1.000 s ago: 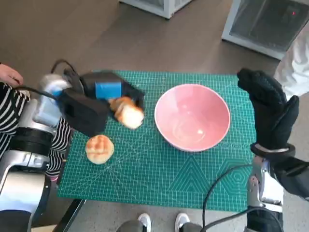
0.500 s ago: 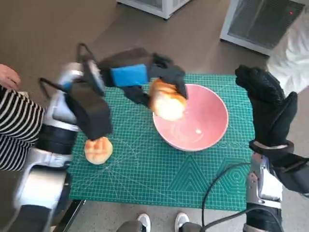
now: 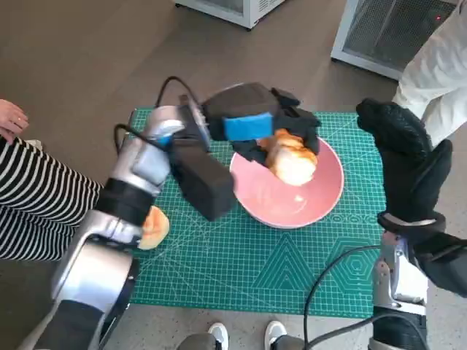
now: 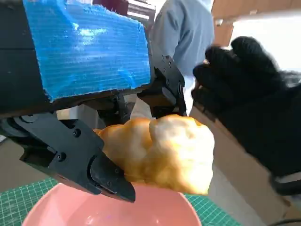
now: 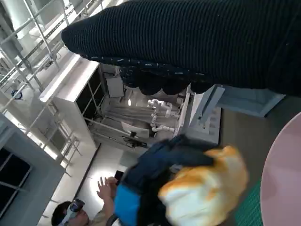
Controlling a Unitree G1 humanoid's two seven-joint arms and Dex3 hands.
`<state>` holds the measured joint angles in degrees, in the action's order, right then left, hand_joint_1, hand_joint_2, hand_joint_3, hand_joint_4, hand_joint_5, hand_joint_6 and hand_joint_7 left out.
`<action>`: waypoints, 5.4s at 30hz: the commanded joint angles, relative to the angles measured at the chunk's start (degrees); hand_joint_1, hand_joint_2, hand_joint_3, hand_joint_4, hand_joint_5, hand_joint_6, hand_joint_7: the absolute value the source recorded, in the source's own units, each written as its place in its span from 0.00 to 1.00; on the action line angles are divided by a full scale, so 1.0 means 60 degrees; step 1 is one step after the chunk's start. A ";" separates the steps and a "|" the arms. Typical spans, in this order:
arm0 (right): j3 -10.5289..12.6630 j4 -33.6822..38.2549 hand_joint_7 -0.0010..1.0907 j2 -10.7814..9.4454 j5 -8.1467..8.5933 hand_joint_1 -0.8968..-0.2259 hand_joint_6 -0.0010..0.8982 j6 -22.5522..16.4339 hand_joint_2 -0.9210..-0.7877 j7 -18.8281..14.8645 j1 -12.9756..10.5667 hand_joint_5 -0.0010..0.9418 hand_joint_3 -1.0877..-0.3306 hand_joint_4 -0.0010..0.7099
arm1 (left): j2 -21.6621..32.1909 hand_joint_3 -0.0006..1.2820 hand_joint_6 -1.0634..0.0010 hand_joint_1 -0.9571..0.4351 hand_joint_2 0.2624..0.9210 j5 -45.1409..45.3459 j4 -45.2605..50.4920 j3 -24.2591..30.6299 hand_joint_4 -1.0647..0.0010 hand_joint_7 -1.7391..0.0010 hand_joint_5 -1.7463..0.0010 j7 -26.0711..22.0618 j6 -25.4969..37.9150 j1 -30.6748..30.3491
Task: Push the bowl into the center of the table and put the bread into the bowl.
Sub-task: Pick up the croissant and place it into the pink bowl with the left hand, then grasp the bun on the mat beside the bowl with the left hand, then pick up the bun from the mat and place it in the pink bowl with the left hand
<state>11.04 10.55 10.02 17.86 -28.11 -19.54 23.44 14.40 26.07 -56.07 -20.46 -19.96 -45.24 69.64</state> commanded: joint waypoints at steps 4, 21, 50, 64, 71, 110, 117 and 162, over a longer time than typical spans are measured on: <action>0.0093 -0.0167 0.41 0.0041 0.0004 0.34 0.08 0.0163 0.00 0.0058 -0.0386 0.00 0.54 0.17 | -0.0308 0.04 0.39 0.69 1.00 0.0709 -0.1048 -0.0579 0.34 0.33 0.36 0.0384 0.0168 0.0480; 0.0092 -0.0483 0.41 -0.0037 -0.0123 0.32 0.07 0.0299 0.00 0.0438 -0.0548 0.00 0.54 0.16 | -0.0453 0.01 0.71 0.61 0.83 -0.0330 -0.1536 -0.0246 0.85 0.94 0.99 -0.2585 0.1656 0.0279; -0.0015 -0.0490 0.41 -0.0232 -0.0077 0.31 0.06 0.0282 0.00 0.0443 -0.0612 0.00 0.54 0.16 | 0.4659 0.00 0.70 0.50 0.79 -0.4161 0.4404 0.2620 0.88 0.97 0.99 -0.4930 0.0854 -0.4332; -0.0077 -0.0307 0.42 -0.0243 0.0023 0.33 0.08 0.0361 0.00 0.0309 -0.0439 0.00 0.54 0.16 | 0.6473 0.00 0.66 0.49 0.78 -0.4601 0.5661 0.3523 0.83 0.96 0.99 -0.5476 0.1522 -0.6175; -0.0134 -0.0127 0.43 -0.0288 0.0009 0.35 0.08 0.0323 0.00 0.0230 -0.0349 0.00 0.54 0.16 | 0.6793 0.00 0.66 0.48 0.79 -0.4652 0.6315 0.3785 0.82 0.96 0.99 -0.5495 0.2052 -0.6992; 0.0053 0.0087 0.41 -0.0181 0.0184 0.32 0.07 0.0308 0.00 -0.0316 -0.0281 0.00 0.56 0.18 | 0.4970 0.00 0.62 0.63 0.72 -0.1374 0.3237 0.1541 0.77 0.99 0.99 -0.3454 0.0901 -0.6712; 0.0101 0.0009 0.41 -0.0175 0.0159 0.32 0.07 0.0293 0.00 -0.0266 -0.0336 0.00 0.56 0.18 | 0.4779 0.01 0.52 0.70 0.77 -0.0439 0.2284 0.0989 0.65 0.98 0.98 -0.2571 0.0694 -0.6301; 0.0112 0.0146 0.40 -0.0129 0.0164 0.31 0.07 0.0301 0.00 -0.0345 -0.0197 0.00 0.56 0.18 | 0.4184 0.07 0.39 0.69 1.00 -0.3584 0.7099 0.2286 0.40 0.34 0.30 -0.3527 0.3439 -0.3462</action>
<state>11.81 10.44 8.91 18.28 -27.32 -21.19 22.30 41.72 3.40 -16.34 -5.79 -42.11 -26.17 45.51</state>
